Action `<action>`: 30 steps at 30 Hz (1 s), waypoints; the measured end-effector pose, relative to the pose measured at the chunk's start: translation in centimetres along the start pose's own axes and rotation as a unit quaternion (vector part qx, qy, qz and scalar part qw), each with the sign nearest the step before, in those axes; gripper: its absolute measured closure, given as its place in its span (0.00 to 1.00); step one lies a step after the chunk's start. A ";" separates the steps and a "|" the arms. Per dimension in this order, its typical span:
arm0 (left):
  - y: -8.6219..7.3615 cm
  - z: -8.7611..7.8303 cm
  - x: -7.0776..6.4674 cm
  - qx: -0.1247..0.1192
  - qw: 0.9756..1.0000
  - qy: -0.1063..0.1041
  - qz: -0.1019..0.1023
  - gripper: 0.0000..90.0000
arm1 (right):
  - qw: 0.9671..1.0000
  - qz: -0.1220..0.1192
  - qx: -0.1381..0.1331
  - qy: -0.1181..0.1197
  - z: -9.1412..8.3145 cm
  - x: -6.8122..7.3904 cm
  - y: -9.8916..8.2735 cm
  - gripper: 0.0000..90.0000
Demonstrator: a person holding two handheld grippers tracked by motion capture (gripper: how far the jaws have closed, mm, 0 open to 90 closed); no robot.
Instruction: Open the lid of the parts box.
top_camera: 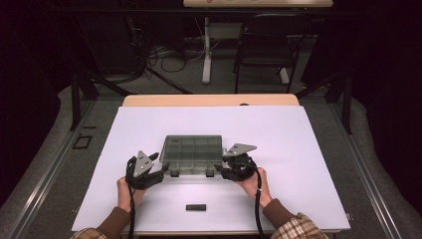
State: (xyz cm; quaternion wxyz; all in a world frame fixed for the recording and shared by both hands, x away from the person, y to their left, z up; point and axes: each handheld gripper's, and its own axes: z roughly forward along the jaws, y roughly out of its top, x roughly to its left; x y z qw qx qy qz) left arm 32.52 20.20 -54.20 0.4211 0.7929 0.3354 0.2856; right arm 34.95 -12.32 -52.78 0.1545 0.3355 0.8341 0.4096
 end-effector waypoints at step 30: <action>0.5 -0.2 0.0 -0.021 1.000 0.009 0.019 0.59 | 0.993 -0.083 -0.048 -0.066 -0.2 0.2 0.3 0.63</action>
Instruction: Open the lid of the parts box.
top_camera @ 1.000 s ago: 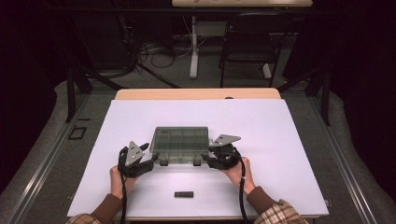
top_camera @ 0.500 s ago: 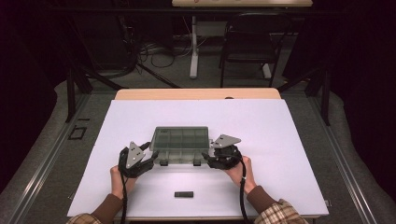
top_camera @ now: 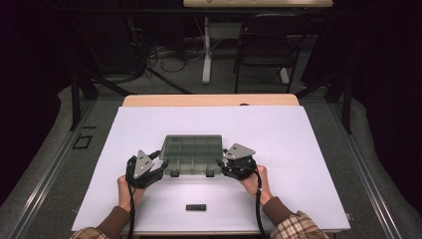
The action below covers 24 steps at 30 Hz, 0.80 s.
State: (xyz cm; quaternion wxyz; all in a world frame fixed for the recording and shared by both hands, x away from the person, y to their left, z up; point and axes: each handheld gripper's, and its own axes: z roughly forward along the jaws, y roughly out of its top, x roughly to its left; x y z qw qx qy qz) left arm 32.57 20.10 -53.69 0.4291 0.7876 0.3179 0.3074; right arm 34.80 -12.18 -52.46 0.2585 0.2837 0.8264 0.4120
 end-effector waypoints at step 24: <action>1.3 -0.1 0.8 -0.010 1.000 0.000 0.002 0.63 | 0.999 0.005 -0.032 -0.023 -0.3 -0.3 0.6 0.68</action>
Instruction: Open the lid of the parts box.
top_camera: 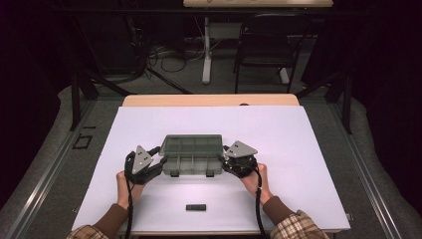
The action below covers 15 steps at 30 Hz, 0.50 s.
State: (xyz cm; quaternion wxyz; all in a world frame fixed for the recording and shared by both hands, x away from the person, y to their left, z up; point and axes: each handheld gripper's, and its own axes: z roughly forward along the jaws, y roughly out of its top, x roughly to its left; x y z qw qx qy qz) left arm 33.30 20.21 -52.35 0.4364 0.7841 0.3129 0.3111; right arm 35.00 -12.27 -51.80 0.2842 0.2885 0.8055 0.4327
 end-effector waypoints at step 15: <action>0.9 -0.1 1.0 -0.011 1.000 -0.008 -0.018 0.68 | 1.000 0.024 -0.016 -0.006 0.2 -0.8 0.9 0.72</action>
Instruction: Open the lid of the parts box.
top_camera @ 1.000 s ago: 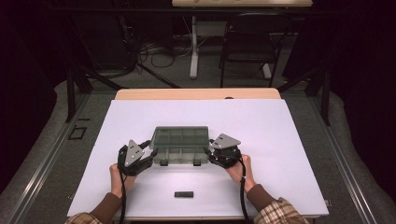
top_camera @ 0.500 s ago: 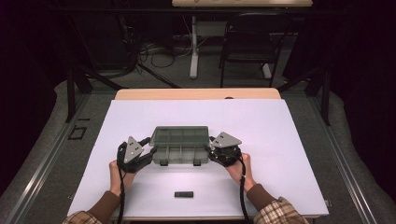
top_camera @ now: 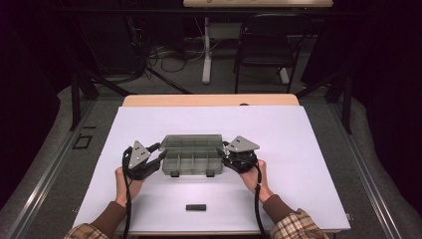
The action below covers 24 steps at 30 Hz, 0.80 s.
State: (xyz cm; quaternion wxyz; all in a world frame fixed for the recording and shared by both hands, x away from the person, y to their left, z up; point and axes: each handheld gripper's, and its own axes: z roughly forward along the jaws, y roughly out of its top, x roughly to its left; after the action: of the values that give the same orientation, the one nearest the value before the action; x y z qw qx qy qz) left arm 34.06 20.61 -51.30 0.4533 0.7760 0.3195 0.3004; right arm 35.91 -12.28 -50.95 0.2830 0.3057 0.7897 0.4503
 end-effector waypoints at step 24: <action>1.1 1.0 1.5 -0.025 0.999 0.009 -0.028 0.79 | 0.999 0.038 -0.001 -0.036 1.0 -1.0 1.5 0.83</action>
State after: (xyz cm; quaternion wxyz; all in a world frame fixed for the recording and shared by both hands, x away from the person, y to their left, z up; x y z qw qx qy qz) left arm 35.98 20.81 -50.48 0.4783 0.7523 0.3376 0.3022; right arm 37.60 -11.85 -49.91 0.2940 0.3511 0.7664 0.4504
